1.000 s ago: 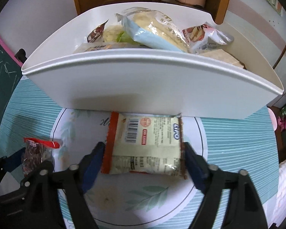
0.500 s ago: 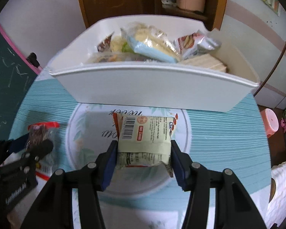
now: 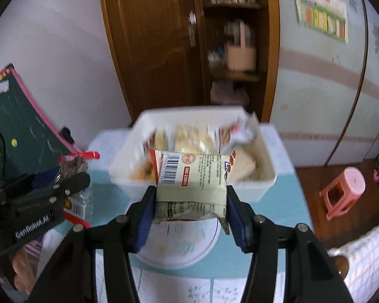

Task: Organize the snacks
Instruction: 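Lift both packets up over the white bin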

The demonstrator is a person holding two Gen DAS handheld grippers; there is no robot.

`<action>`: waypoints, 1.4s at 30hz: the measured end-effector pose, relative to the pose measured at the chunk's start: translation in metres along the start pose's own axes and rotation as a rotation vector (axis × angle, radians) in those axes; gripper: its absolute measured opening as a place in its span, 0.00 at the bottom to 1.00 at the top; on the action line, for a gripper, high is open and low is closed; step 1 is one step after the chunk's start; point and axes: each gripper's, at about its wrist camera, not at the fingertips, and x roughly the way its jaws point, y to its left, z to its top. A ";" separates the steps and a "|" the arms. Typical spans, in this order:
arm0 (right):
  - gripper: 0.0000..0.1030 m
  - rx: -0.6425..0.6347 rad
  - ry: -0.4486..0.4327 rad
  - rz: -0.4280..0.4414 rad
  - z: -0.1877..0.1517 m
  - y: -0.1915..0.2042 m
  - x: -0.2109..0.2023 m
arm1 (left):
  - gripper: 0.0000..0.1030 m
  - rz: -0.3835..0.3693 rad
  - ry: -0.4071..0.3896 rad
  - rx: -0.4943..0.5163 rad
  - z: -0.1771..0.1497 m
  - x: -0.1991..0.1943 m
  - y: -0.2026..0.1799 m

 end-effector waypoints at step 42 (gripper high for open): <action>0.65 0.023 0.123 -0.002 0.093 -0.046 0.110 | 0.89 0.094 0.057 0.128 0.098 0.115 -0.028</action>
